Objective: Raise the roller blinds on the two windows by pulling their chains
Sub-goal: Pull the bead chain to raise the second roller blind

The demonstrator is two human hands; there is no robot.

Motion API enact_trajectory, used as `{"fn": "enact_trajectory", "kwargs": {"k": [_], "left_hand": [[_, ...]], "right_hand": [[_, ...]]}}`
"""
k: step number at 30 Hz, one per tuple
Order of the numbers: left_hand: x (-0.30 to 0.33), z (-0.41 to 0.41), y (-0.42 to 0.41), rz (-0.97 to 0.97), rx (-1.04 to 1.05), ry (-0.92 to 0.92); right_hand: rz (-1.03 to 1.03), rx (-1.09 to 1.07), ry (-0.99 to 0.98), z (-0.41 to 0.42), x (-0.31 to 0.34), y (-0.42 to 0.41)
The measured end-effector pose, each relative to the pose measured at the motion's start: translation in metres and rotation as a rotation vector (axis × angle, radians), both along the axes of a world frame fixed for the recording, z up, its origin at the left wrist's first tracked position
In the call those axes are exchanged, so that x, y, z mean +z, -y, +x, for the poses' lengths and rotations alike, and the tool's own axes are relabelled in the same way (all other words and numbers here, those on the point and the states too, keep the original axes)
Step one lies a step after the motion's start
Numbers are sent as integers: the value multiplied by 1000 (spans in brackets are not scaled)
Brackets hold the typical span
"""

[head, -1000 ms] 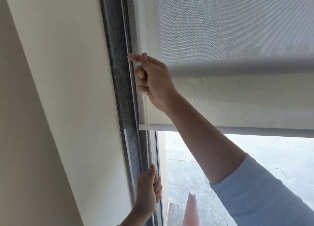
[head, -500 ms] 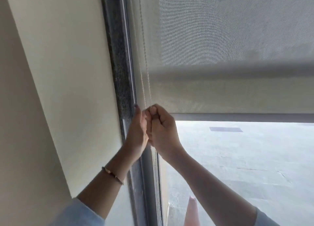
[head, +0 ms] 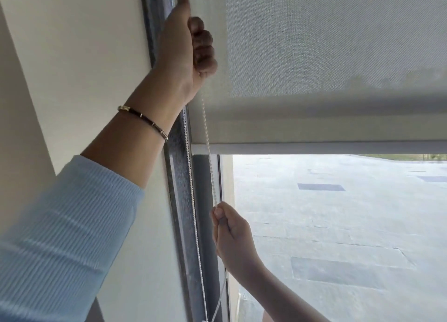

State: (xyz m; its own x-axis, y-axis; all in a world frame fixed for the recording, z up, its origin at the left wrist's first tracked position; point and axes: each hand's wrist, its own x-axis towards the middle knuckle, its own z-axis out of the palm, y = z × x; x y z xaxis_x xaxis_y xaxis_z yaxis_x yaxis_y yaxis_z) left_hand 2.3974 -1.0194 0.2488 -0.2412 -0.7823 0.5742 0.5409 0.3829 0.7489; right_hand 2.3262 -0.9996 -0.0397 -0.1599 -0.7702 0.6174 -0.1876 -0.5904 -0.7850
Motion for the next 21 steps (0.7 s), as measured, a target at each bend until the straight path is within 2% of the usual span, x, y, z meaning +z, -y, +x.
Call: {"fn": "enact_trajectory", "kwargs": {"k": [9,21], "left_hand": [[-35,-5,0,47,72,-31],[-72,1,4,27,32,-22]], "right_hand": [[64,-17,-51,-2,-40,5],[65,-20,-100,-4,-73,6]]}}
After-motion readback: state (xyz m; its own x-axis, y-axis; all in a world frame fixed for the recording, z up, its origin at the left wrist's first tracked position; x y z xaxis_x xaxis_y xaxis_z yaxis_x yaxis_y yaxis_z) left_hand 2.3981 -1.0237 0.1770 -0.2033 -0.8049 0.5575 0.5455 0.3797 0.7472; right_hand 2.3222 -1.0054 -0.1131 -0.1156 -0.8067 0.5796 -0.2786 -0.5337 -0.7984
